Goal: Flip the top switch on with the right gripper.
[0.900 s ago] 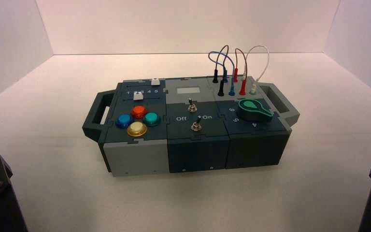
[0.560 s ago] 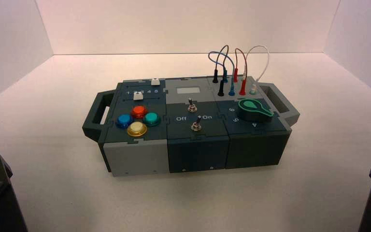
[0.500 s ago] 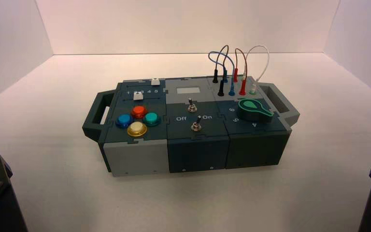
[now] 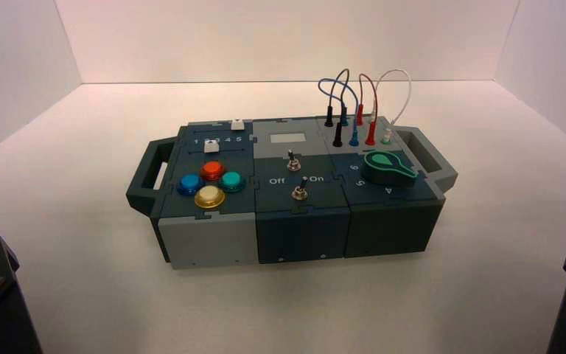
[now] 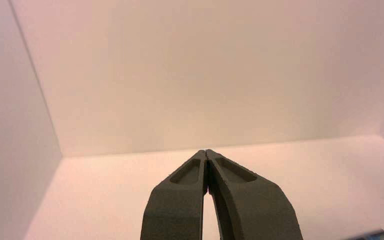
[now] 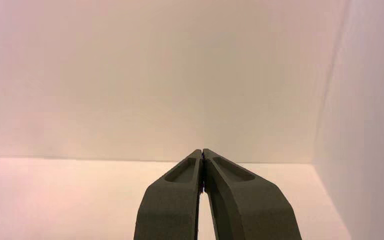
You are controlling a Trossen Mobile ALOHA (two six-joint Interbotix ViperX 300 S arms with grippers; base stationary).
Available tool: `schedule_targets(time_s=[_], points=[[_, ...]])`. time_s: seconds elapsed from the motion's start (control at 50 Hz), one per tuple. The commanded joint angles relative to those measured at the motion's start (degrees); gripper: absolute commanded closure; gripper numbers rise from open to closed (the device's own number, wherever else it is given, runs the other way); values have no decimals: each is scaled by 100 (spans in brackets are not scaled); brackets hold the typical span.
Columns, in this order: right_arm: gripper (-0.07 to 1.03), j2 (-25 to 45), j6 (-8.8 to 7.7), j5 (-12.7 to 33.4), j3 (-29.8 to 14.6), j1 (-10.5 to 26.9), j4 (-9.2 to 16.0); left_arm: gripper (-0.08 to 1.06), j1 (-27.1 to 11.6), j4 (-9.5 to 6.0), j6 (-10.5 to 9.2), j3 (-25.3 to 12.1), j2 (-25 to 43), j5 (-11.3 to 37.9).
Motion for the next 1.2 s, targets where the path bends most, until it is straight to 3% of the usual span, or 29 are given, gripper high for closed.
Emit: schedule_targets(time_s=[0.02,0.14,0.38,0.42,0.58,0.82,0.96,1.2], points=[[99,9,26,396,-334,396,44,101,-220,-18,-44,-422,-202,747],[99,-35,18,1037,-527,606,44,101,-316,-62,-88,-554,-439,1301],[99,-299,-18,2531,-1099,606,44,101,-334,-97,-114,-589,-694,2382],[99,-360,-18,2874,-1187,606,44,101,-343,-158,-114,-562,-694,2610],[99,-439,-18,3498,-1248,606,105,101,-343,-369,-114,-554,-589,3059],[99,-457,-26,4245,-1213,624,483,101,-448,-949,-114,-677,308,3533],[99,-457,-26,4632,-1169,686,729,101,-677,-1020,-132,-800,861,3744],[99,-457,-26,5027,-1099,1204,1204,101,-729,-1055,-791,-835,1072,3806]])
